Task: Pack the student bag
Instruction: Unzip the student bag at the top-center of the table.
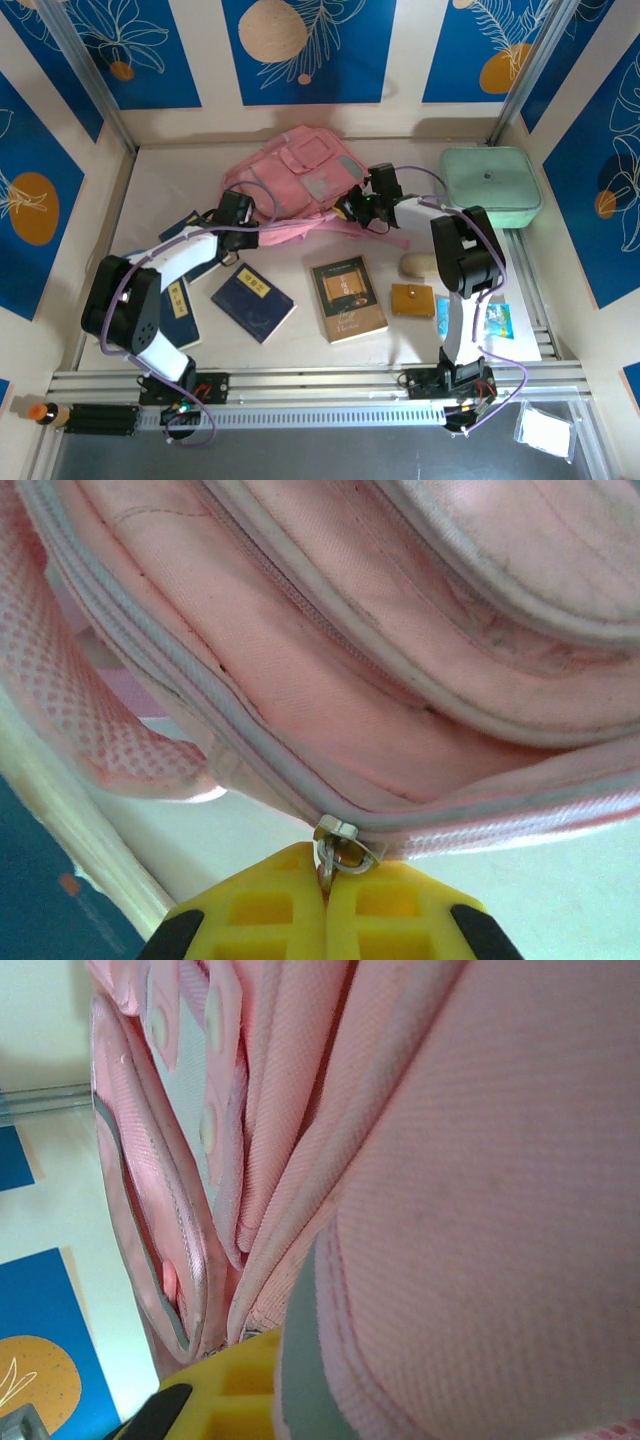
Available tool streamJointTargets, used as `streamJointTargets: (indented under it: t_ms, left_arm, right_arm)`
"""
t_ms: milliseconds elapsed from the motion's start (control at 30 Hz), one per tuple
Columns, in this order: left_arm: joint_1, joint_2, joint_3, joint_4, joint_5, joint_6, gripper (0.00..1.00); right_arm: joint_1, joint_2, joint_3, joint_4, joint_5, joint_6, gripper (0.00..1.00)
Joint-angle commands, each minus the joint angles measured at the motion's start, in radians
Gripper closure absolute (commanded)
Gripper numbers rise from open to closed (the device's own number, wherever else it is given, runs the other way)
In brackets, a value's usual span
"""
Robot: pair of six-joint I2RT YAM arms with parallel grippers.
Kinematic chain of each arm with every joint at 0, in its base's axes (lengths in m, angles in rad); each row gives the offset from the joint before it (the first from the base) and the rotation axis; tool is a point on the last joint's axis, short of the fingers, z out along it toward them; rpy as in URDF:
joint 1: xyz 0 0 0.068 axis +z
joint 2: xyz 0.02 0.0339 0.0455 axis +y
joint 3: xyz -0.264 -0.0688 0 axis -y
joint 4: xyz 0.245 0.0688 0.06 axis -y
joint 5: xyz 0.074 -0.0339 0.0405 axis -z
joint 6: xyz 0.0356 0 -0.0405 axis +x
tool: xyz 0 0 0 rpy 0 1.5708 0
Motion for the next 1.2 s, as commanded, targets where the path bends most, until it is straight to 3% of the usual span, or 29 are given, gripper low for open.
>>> streamJointTargets:
  t_ms: [0,300,400,567,667,867,1033,1167]
  left_arm:
    - [0.021,-0.024,0.052,-0.142,0.093,0.037,1.0]
    - [-0.054,-0.052,0.14,-0.246,0.278,0.073,1.0]
    - [-0.107,-0.041,0.198,-0.288,0.291,0.098,1.0]
    - [-0.154,0.017,0.291,-0.325,0.311,0.098,1.0]
    - [-0.175,0.073,0.359,-0.326,0.345,0.088,1.0]
    - [-0.23,0.174,0.485,-0.351,0.393,0.081,1.0]
    - [-0.247,0.22,0.502,-0.351,0.415,0.06,1.0]
    - [-0.252,0.228,0.495,-0.349,0.429,0.062,1.0]
  right_arm:
    - [-0.059,0.015,0.046,-0.001,0.032,-0.087,0.92]
    - [-0.102,0.111,0.218,-0.088,-0.02,-0.211,0.81]
    - [-0.102,0.038,0.177,-0.087,0.022,-0.259,0.68]
    - [-0.113,-0.139,0.086,-0.251,0.205,-0.25,0.42]
    - [-0.114,-0.211,0.042,-0.351,0.244,-0.21,0.36]
    - [-0.015,-0.284,-0.076,-0.355,0.129,-0.081,0.28]
    - [0.074,-0.291,-0.188,-0.194,0.075,0.092,0.23]
    - [0.11,-0.258,-0.196,-0.116,0.066,0.136,0.18]
